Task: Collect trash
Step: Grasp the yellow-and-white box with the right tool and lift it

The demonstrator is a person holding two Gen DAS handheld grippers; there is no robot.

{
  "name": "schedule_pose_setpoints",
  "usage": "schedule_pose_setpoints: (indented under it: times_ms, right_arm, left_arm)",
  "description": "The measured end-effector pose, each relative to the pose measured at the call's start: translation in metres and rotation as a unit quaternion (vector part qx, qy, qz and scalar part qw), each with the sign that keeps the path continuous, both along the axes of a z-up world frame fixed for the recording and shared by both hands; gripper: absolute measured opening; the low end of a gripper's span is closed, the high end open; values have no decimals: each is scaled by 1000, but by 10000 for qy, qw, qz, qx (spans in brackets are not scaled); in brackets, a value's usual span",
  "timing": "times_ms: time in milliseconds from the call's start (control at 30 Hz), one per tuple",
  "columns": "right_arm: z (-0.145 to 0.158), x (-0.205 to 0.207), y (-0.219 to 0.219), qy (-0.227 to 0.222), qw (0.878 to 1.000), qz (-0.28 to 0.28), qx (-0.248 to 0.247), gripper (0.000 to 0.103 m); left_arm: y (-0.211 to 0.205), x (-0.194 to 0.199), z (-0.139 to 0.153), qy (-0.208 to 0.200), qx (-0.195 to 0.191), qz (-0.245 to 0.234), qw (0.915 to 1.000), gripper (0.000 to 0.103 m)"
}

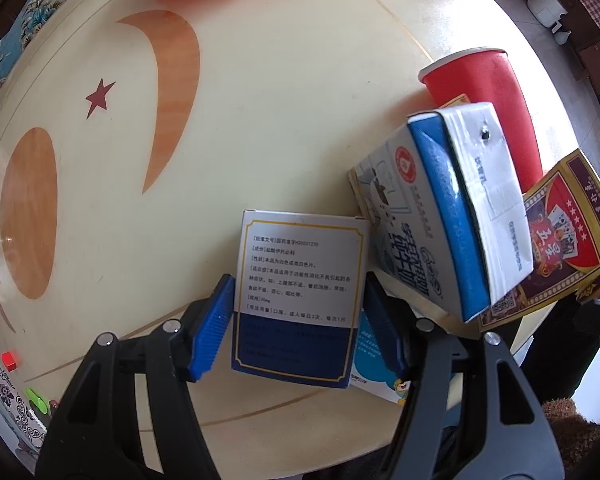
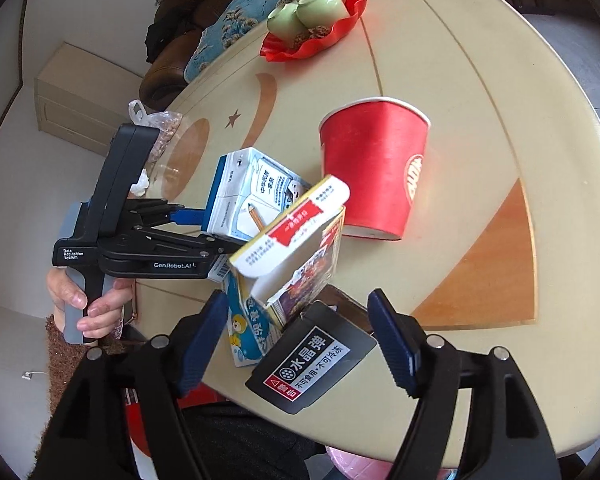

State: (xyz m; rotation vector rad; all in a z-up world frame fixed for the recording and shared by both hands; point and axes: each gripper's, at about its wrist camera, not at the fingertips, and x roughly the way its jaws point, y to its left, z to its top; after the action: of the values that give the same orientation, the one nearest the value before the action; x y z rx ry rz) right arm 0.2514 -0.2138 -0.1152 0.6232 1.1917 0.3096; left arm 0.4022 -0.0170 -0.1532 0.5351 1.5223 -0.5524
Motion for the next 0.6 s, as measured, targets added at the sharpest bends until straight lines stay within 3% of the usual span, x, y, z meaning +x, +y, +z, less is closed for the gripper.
schedule_pose_setpoints:
  times_ms: [167,233,267,367,400,600]
  right_arm:
    - [-1,12,1,5,10000,-45,62,68]
    - [-7,17,4,118,9996,40,268,52]
    - [-10,18,8,158,9994,96,277,38]
    - [-12,19,9,142,9995,77,264,33]
    - [-12,19,9,140,9996,64,254,25]
    - [-11,19,7,60,9997,83,214,22]
  left_arm:
    - [0,-1,0,-2,0,10,10000,63]
    - [0,-1,0,-17,9,9,10000,63]
    - [0,-1,1,-28,15,5,10000,63]
    - [-4,-7,1,-74,36,-30,10000,63]
    - [-5,-8,1,-85,38,-39,9999,63]
    - [-9,-15,2,-242,111,-86,9996,62]
